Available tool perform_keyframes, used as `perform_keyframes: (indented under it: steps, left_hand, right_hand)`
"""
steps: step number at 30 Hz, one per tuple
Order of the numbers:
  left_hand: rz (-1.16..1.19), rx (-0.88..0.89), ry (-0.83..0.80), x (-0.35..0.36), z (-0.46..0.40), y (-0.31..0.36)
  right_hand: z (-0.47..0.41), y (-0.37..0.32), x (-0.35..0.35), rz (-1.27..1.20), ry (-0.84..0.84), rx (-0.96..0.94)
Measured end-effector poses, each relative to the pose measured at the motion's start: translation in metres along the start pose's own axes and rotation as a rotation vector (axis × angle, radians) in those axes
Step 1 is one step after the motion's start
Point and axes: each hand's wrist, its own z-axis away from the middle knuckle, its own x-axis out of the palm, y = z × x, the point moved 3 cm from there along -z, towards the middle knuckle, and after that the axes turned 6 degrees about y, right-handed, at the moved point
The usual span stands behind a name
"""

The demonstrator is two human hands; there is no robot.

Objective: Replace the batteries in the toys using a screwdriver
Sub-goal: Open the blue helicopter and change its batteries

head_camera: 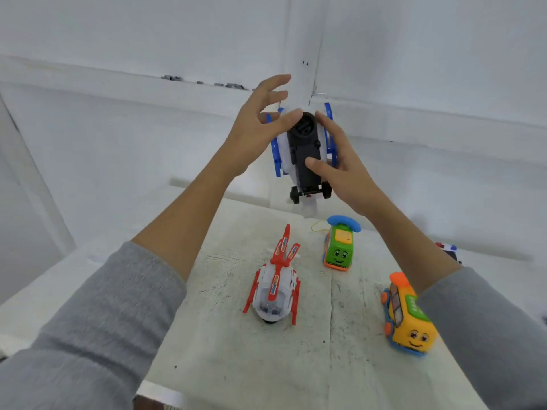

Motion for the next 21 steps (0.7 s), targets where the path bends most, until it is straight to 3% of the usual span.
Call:
perform_keyframes:
  steps: [9, 21]
  left_hand:
    - [-0.006, 0.062, -0.305, 0.096, 0.046, 0.029]
    - [0.186, 0.084, -0.312, 0.269, 0.109, 0.079]
  right_hand:
    - [0.056, -0.031, -0.081, -0.063, 0.233, -0.012]
    - [0.151, -0.04, -0.219, -0.058, 0.335, 0.058]
